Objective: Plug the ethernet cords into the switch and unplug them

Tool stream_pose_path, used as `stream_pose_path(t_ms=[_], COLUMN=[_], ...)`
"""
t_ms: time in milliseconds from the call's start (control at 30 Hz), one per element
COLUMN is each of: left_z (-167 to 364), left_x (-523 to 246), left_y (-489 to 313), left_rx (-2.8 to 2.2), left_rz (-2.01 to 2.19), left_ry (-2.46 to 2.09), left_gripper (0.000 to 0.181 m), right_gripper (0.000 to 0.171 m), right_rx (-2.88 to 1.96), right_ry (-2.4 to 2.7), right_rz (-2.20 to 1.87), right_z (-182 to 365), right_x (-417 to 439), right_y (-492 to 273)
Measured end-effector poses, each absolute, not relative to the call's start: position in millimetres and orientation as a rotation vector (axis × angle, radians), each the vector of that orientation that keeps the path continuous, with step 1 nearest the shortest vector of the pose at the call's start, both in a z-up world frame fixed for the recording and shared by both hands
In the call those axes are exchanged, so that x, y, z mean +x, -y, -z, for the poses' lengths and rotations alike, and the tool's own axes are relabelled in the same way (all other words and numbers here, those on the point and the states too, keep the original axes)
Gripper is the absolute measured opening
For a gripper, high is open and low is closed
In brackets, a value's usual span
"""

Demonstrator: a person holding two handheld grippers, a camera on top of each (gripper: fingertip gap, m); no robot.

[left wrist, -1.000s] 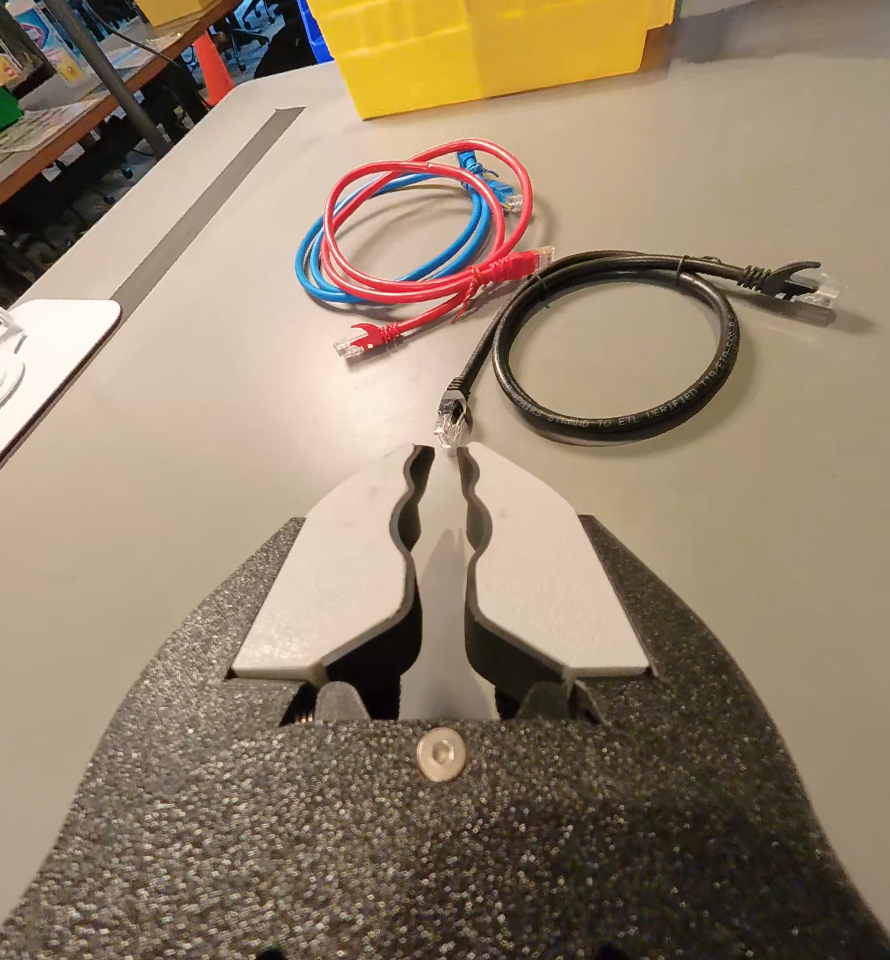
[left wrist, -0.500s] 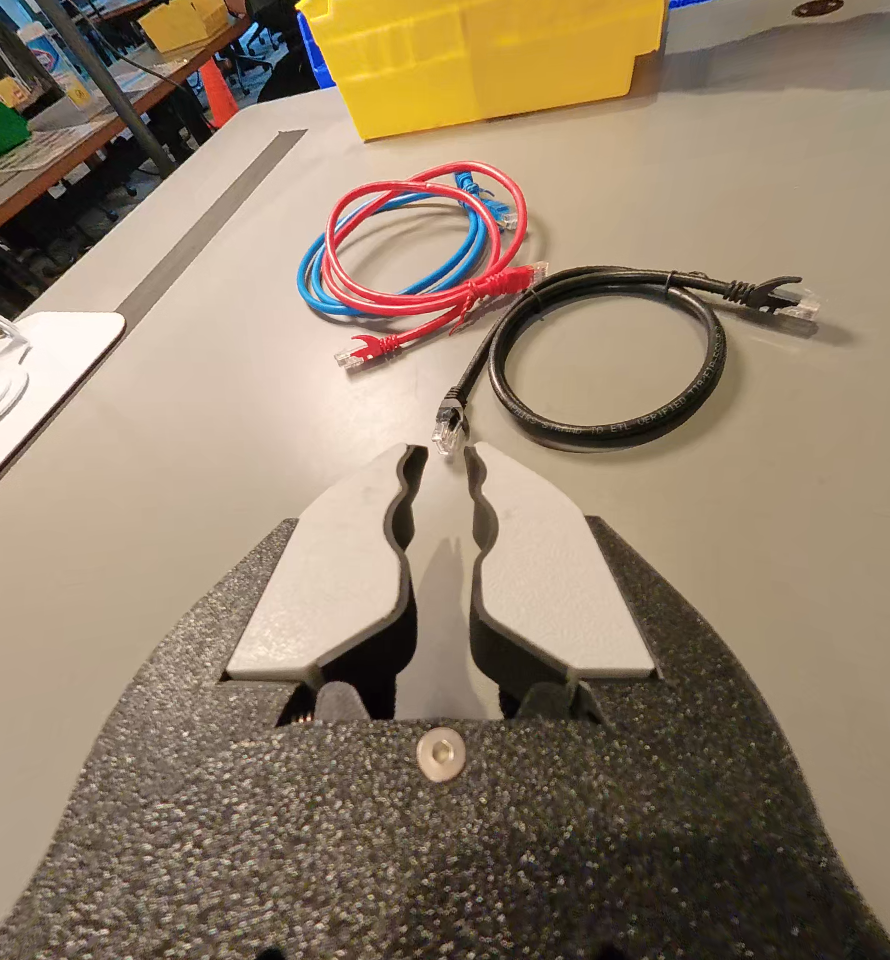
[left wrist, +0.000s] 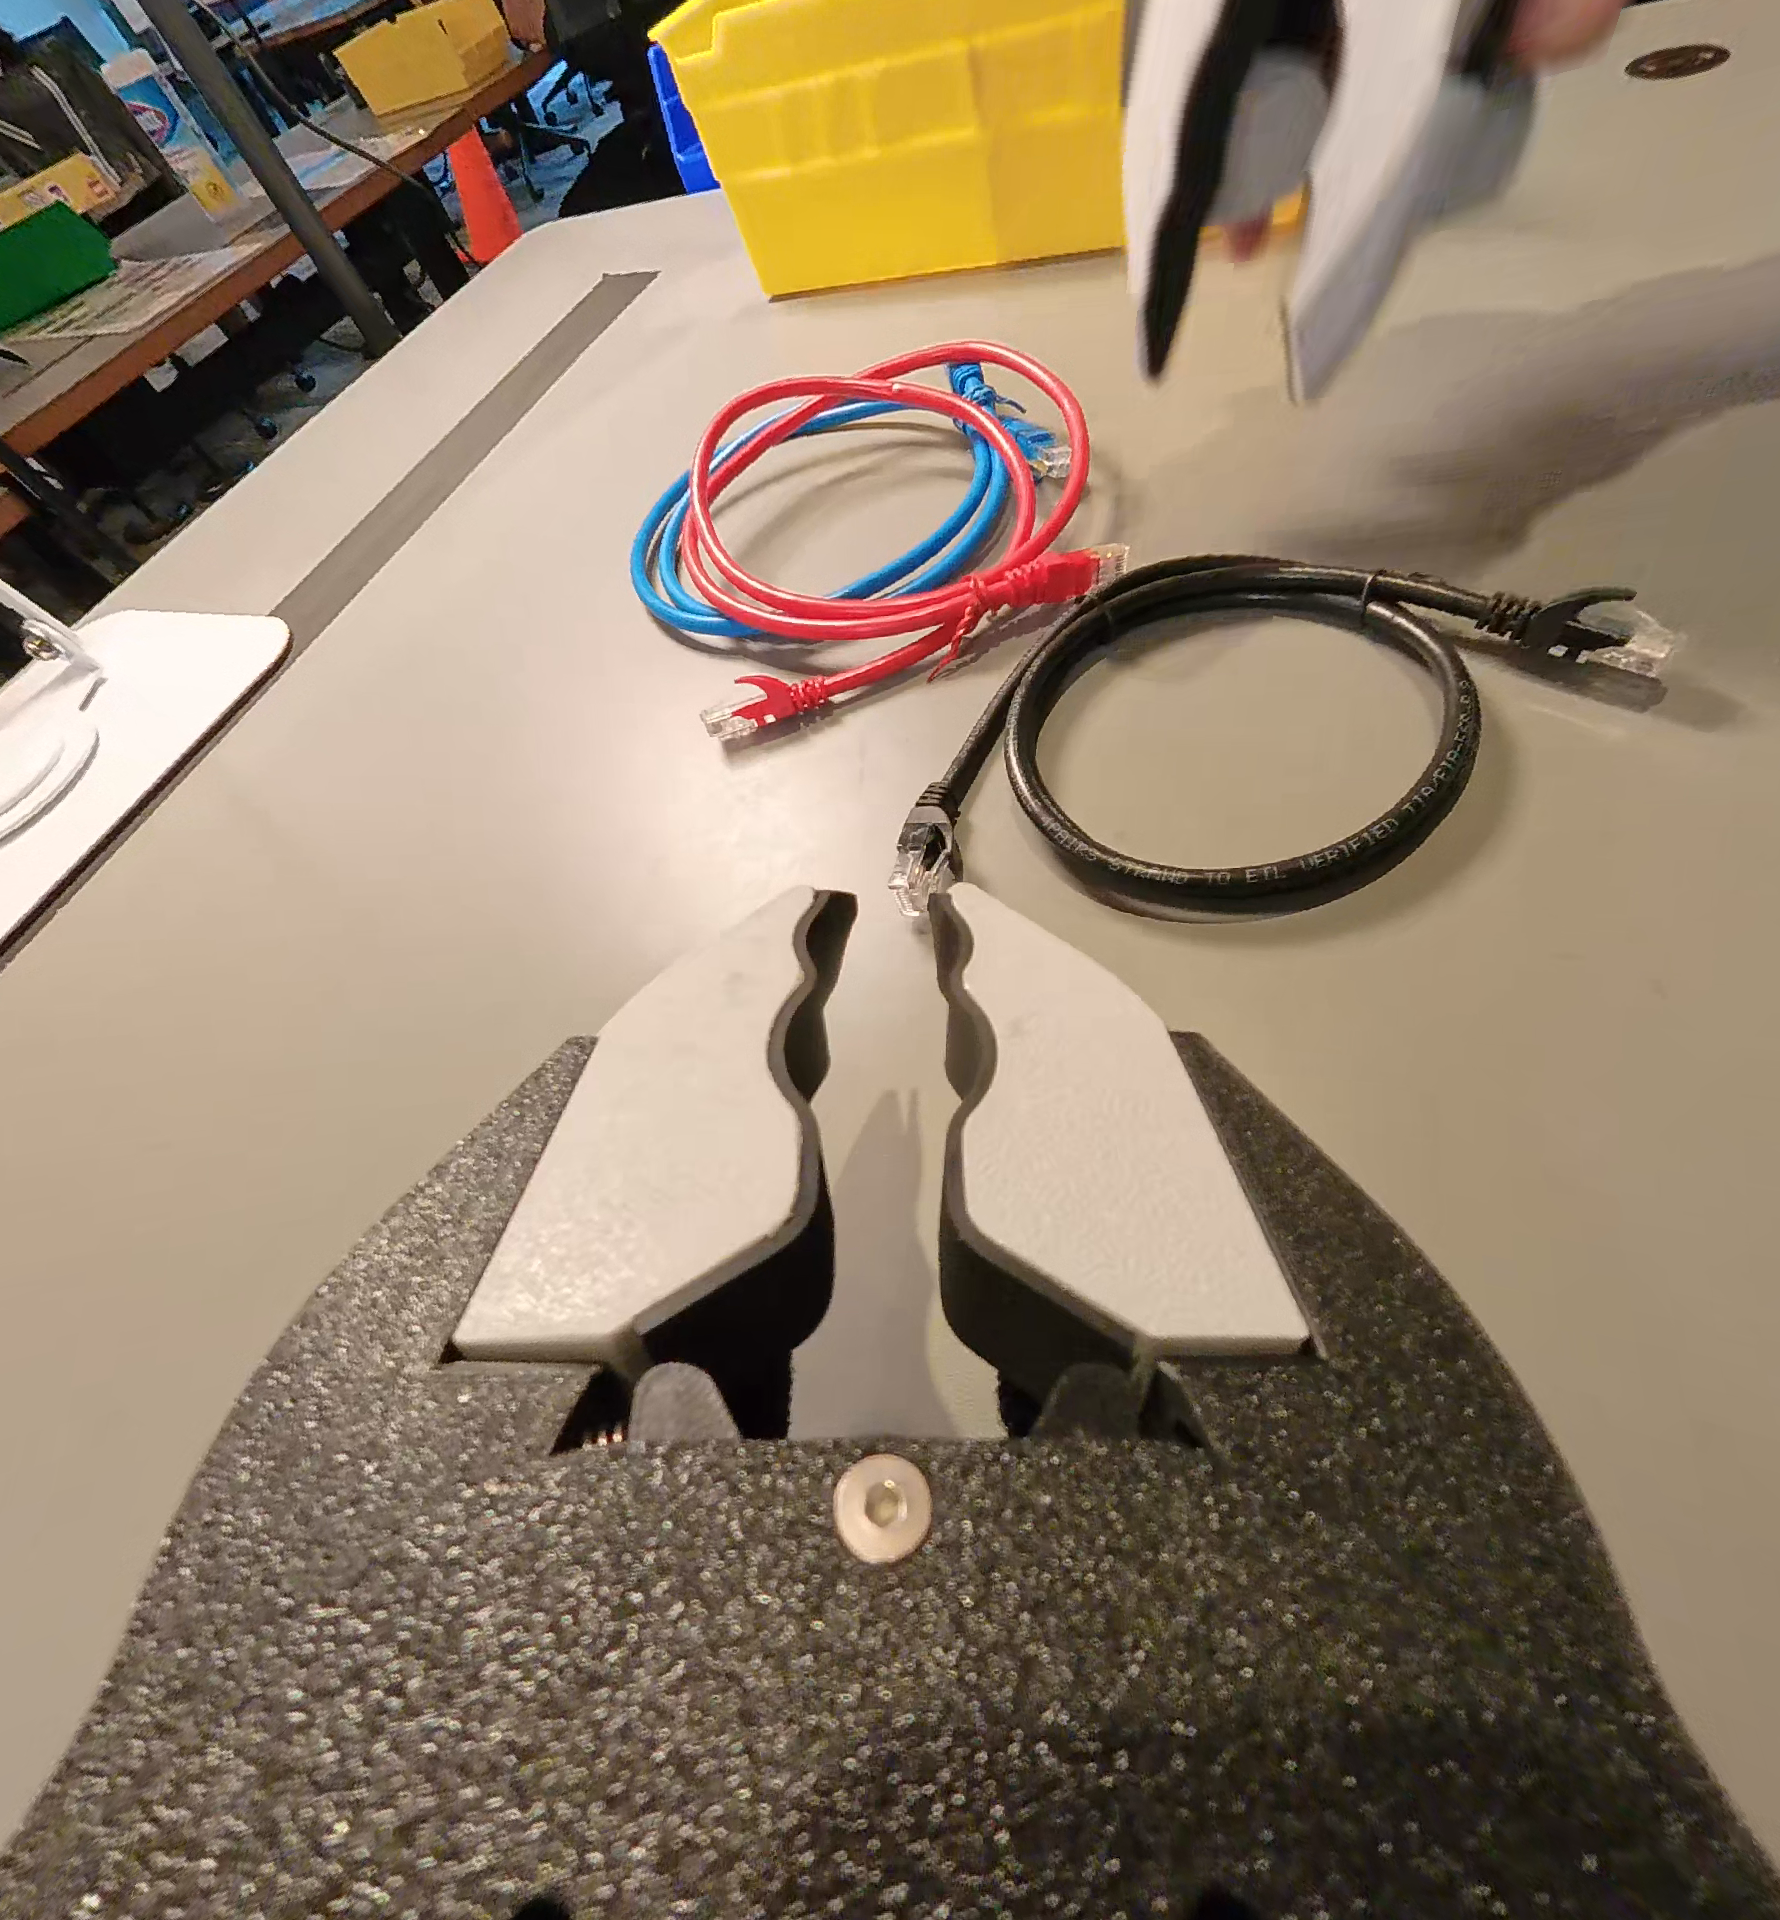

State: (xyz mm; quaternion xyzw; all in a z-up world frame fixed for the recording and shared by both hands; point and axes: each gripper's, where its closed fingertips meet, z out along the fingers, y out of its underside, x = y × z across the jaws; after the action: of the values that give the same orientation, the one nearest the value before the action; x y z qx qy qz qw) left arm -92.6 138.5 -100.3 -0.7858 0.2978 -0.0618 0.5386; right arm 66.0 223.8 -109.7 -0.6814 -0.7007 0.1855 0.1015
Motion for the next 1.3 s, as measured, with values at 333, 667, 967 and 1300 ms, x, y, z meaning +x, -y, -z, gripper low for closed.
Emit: stream_pose_path(t_ms=[333,667,967,1300], left_z=[101.7,98.9,99.9,99.1], left_x=[-87.7,-92.7,-91.8,-94.4], left_y=[-137.3,-138.9,-138.8,-140.9], left_rx=[-1.869,-1.865,-1.866,-1.864], left_rz=[0.127,0.123,0.113,0.103], left_ry=[-0.722,-0.684,-0.693,-0.682], left_gripper=[0.018,0.017,0.016,0.016], right_gripper=[0.035,0.012,0.012,0.013], right_rx=[-2.034,-1.799,-1.611,-1.562], right_ry=[1.959,2.087,1.776,1.695], right_rz=[-0.429,-0.427,-0.197,0.048], right_z=[153.8,118.5,-40.2,-50.3], right_x=[41.1,64.4,152.1,256.9], right_y=[-206.7,-204.1,-321.6,-461.7])
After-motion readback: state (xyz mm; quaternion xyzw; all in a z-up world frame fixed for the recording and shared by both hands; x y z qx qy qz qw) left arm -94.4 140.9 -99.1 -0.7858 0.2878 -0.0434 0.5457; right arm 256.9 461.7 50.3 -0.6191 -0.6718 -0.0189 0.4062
